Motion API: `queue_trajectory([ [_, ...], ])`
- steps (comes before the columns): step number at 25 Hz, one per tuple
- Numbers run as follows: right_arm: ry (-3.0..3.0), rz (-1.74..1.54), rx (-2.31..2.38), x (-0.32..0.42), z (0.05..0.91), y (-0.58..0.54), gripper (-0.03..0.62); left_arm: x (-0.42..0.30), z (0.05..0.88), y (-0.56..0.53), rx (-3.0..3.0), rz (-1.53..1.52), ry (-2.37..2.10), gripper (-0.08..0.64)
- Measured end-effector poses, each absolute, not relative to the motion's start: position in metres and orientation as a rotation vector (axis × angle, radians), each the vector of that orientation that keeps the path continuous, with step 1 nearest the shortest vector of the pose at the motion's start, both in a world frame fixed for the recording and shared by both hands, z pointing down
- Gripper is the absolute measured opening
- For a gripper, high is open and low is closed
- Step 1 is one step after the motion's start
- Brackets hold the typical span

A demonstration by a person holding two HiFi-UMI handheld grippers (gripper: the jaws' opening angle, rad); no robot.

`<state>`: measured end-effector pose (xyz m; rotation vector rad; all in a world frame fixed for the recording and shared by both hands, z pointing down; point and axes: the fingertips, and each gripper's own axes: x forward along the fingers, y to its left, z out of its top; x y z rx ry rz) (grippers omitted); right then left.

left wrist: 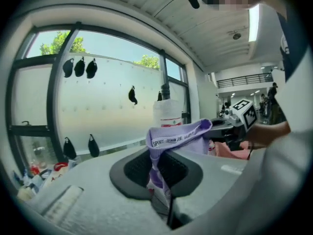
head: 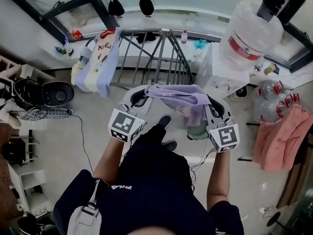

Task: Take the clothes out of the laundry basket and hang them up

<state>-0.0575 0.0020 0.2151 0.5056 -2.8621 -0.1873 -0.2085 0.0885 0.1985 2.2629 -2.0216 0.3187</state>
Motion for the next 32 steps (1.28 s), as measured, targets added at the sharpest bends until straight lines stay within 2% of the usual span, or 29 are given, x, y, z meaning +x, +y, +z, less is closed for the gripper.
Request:
queue_trajectory([
  [6, -2.879, -0.299, 0.34, -0.118, 0.184, 0.038, 0.009, -0.261, 0.198, 0.15, 2.018, 0.381, -2.223, 0.038],
  [13, -2.895, -0.195, 0.354, -0.183, 0.182, 0.062, 0.009, -0.33, 0.196, 0.19, 1.7, 0.546, -2.433, 0.038],
  [16, -2.879, -0.141, 0.384, -0.215, 0.185, 0.066, 0.009, -0.363, 0.196, 0.195, 1.601, 0.528, -2.483, 0.038],
  [22, -2.835, -0.124, 0.454, -0.275, 0.19, 0.056, 0.009, -0.425, 0.196, 0.183, 1.644, 0.469, -2.472, 0.038],
  [26, -2.802, -0.045, 0.541, -0.312, 0.2, 0.028, 0.009, -0.469, 0.206, 0.148, 1.744, 0.328, -2.422, 0.038],
  [32, -2.759, 0.012, 0.685, -0.355, 0.21, -0.014, 0.009, -0.522, 0.223, 0.094, 1.778, 0.272, -2.333, 0.038],
])
